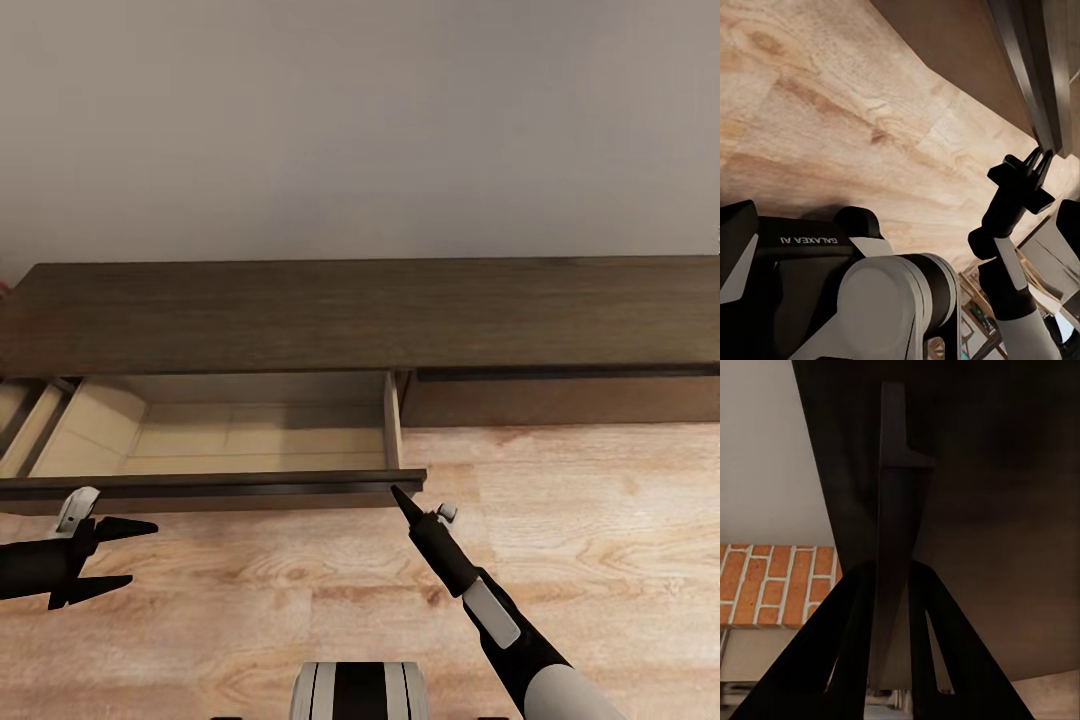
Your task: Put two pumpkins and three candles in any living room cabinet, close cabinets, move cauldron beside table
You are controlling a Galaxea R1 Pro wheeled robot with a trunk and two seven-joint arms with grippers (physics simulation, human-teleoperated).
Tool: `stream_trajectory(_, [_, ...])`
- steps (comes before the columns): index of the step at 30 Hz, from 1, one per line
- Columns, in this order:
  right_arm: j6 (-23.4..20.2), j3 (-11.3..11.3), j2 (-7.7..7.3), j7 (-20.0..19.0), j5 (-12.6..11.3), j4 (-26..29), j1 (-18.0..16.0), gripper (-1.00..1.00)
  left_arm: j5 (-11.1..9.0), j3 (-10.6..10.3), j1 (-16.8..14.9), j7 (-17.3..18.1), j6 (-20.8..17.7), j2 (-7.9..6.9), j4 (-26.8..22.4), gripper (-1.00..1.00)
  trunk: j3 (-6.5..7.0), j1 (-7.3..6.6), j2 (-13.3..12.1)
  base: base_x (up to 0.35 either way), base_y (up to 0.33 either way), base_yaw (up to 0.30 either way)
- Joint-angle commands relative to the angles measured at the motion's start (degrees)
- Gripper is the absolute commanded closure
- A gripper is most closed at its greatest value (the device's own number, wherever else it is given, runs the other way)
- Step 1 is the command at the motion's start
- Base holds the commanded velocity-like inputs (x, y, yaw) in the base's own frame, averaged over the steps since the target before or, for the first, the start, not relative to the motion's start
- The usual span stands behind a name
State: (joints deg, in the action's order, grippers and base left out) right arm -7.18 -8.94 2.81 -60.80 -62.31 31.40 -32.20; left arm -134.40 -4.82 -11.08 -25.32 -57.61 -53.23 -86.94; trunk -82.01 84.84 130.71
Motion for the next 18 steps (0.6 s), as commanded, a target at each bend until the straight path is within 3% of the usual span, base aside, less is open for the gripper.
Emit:
stream_trajectory(1, [-0.9, -0.6, 0.01, -0.9, -0.7, 0.1, -0.1, 1.0, -0.6, -0.1, -0.1, -0.5, 0.0, -0.03, 0.0, -1.0, -0.02, -0.02, 0.0, -0.007, 0.0, 0.0])
stream_trajectory(18, [-0.9, -0.6, 0.02, -1.0, -0.7, 0.1, -0.1, 1.0, -0.6, -0.1, -0.1, -0.5, 0.0, -0.03, 0.0, -1.0, -0.02, -0.02, 0.0, -0.025, 0.0, 0.0])
